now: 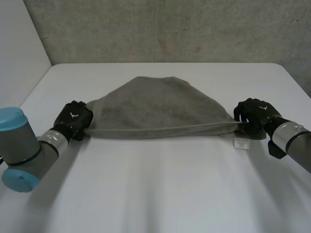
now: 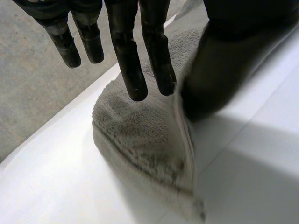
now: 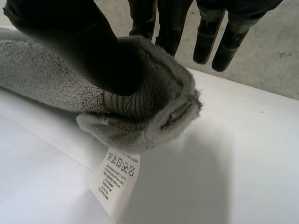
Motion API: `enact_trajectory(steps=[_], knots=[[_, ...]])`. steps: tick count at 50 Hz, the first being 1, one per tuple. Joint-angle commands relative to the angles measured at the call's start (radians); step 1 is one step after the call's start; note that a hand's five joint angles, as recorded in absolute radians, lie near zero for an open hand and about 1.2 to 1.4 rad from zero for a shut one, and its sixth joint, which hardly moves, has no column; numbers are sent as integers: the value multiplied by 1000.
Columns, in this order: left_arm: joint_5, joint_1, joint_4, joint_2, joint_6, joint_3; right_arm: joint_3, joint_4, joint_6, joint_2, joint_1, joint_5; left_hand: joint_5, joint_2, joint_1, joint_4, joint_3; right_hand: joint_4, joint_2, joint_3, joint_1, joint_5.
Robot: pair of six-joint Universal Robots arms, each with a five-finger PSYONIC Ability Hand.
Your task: Fold the towel.
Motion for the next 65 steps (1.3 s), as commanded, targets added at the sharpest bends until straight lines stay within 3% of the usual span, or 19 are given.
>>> enact_trajectory(steps=[1,6,11,16,21,25,30,33,38,41,43,49,53,61,65], knots=[[2,0,-33,1,-3,18,-4,5,3,-2,-6,4,368,352,356,-66,-58,-76,82,-52,67,59],[5,6,-109,87,-22,12,-4,27,-12,-59,-1,1,368,352,357,-66,-58,-76,82,-52,67,59],[16,-4,-215,250,-89,3,-21,199,-82,-247,-6,-22,368,352,357,-66,-58,-76,82,-52,67,59],[105,-8,-274,554,-314,4,-85,325,-101,-418,-3,-46,368,352,357,-66,-58,-76,82,-52,67,59],[152,9,-266,661,-452,42,-153,370,-99,-469,-6,-98,368,352,357,-66,-58,-76,82,-52,67,59],[146,14,-258,615,-483,98,-188,370,-102,-441,-7,-112,368,352,357,-66,-58,-76,82,-52,67,59],[132,14,-269,372,-483,235,-323,375,-116,-252,17,-100,368,352,357,-66,-58,-76,82,-52,67,59],[112,11,-274,303,-480,276,-361,372,-130,-203,37,-89,368,352,357,-66,-58,-76,82,-52,67,59],[30,2,-280,71,-451,470,-540,360,-205,3,100,-5,368,352,357,-66,-58,-76,82,-52,67,59],[16,0,-280,21,-444,538,-660,320,-248,92,137,51,368,352,357,-66,-58,-76,82,-52,67,59],[-22,-4,-283,-63,-443,707,-723,286,-254,121,152,90,368,352,357,-66,-58,-76,82,-52,67,59],[-125,-44,-303,-59,-454,1022,-950,101,-225,87,192,209,368,352,357,-66,-58,-76,82,-52,67,59],[-125,-52,-297,39,-476,1059,-958,11,-139,7,192,230,368,352,357,-66,-58,-76,82,-52,67,59],[-96,-41,-252,98,-552,1026,-819,1,-66,-55,163,179,368,352,357,-66,-58,-76,82,-52,67,59],[-29,-35,-217,89,-551,896,-675,1,-66,-79,128,90,368,352,357,-66,-58,-76,82,-52,67,59]])
